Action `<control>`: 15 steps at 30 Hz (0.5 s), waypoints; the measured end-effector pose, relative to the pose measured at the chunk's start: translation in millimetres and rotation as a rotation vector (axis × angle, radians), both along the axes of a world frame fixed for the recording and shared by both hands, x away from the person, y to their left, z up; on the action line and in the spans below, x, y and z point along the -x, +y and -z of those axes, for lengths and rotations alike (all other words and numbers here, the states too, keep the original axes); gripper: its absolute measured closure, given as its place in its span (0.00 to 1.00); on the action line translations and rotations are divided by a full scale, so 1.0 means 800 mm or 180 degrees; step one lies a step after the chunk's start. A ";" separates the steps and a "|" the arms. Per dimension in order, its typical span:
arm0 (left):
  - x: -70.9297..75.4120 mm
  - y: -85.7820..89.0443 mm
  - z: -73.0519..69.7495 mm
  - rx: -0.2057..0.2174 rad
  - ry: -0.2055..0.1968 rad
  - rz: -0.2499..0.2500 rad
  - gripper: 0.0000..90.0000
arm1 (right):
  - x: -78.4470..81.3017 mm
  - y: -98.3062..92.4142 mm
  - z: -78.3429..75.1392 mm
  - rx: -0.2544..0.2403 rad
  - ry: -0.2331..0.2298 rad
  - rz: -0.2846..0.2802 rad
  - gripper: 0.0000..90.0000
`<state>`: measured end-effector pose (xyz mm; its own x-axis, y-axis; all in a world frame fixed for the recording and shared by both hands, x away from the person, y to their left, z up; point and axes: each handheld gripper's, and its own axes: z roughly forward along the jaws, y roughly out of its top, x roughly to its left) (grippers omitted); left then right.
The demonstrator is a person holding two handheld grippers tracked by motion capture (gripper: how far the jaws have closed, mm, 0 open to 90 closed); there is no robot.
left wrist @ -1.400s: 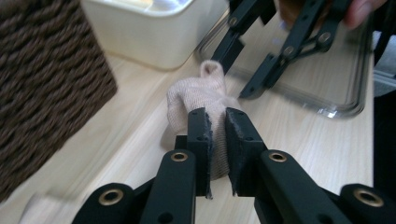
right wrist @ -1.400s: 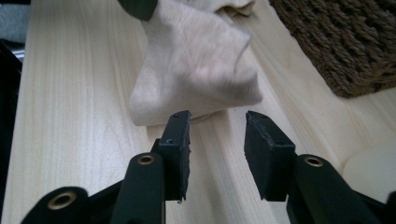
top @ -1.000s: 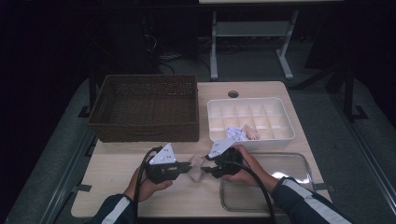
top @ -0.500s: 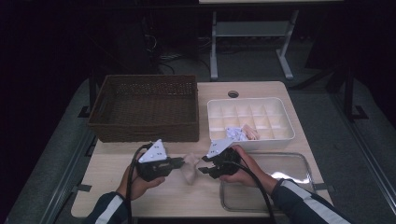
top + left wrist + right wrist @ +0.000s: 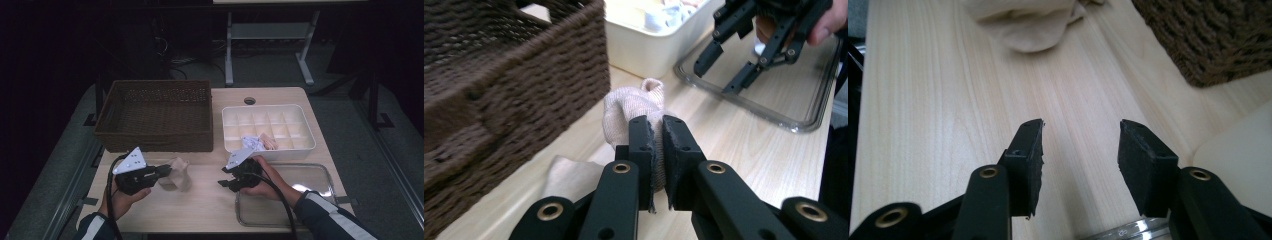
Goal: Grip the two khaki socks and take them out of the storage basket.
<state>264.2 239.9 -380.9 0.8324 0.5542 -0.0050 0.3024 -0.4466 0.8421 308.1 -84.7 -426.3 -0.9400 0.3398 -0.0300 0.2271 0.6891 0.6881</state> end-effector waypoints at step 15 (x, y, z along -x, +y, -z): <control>-0.017 -0.109 0.042 -0.0241 0.0320 0.0710 0.92 | 0.001 0.000 0.003 -0.0011 0.0049 -0.0022 0.78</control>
